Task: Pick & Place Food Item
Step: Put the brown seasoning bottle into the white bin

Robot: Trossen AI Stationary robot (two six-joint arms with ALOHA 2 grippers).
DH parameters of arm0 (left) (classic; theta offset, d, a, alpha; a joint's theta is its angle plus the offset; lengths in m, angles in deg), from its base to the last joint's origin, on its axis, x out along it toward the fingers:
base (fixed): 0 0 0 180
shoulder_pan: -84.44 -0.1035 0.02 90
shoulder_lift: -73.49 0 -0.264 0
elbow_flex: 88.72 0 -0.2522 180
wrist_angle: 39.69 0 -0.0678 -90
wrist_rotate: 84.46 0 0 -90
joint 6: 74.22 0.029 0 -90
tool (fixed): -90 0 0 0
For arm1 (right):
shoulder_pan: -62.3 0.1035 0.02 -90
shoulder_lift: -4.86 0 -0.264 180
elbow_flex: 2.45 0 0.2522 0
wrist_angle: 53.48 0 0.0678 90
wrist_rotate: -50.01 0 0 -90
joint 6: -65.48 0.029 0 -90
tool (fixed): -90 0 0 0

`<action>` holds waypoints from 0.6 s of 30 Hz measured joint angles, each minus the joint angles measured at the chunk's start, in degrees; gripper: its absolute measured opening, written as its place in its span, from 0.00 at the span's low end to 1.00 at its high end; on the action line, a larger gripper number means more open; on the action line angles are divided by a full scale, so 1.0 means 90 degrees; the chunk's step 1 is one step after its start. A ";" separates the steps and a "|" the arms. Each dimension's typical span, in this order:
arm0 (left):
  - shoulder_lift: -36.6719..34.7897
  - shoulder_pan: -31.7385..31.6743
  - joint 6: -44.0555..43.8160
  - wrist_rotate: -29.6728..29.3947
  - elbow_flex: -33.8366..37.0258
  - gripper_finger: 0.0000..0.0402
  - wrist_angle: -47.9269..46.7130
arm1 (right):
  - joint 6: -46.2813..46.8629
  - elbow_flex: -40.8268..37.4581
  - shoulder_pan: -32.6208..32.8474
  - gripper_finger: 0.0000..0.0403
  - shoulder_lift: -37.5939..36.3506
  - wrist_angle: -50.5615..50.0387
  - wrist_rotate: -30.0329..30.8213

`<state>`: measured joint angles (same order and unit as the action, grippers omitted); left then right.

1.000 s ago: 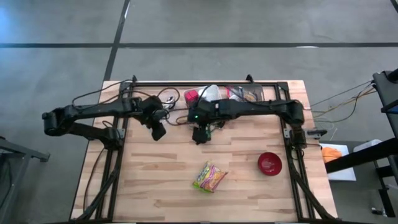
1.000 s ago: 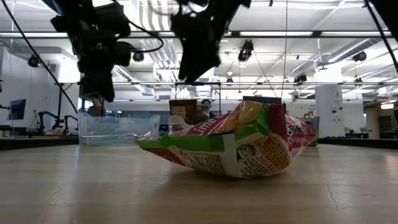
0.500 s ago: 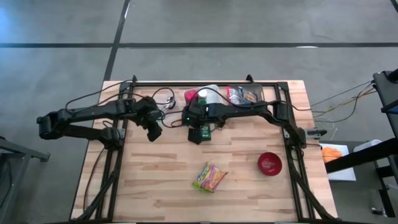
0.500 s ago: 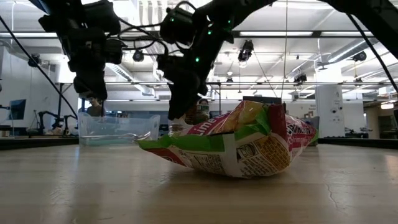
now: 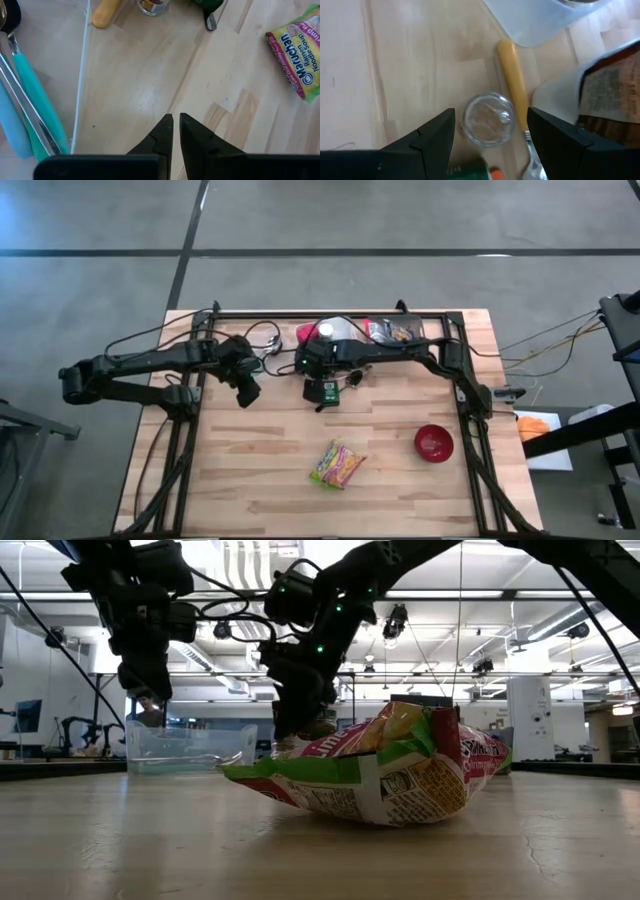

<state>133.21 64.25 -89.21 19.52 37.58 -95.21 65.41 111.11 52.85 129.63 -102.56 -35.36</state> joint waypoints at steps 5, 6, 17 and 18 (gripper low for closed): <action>0.0000 0.0000 -0.0005 0.0001 0.0000 0.09 0.0002 | 0.0010 -0.0237 0.0007 0.61 0.0000 0.0306 -0.0017; 0.0000 0.0000 -0.0016 0.0000 0.0000 0.09 0.0002 | 0.0013 -0.0289 0.0007 0.61 0.0000 0.0355 0.0025; 0.0000 0.0000 -0.0021 0.0001 0.0000 0.09 0.0002 | 0.0013 -0.0427 0.0007 0.61 -0.0017 0.0493 0.0151; 0.0000 0.0000 -0.0022 0.0001 0.0000 0.09 0.0002 | -0.0004 -0.0436 0.0007 0.61 -0.0017 0.0492 0.0155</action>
<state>133.21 64.25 -89.40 19.53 37.58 -95.19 65.37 107.19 52.92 129.48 -98.13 -33.97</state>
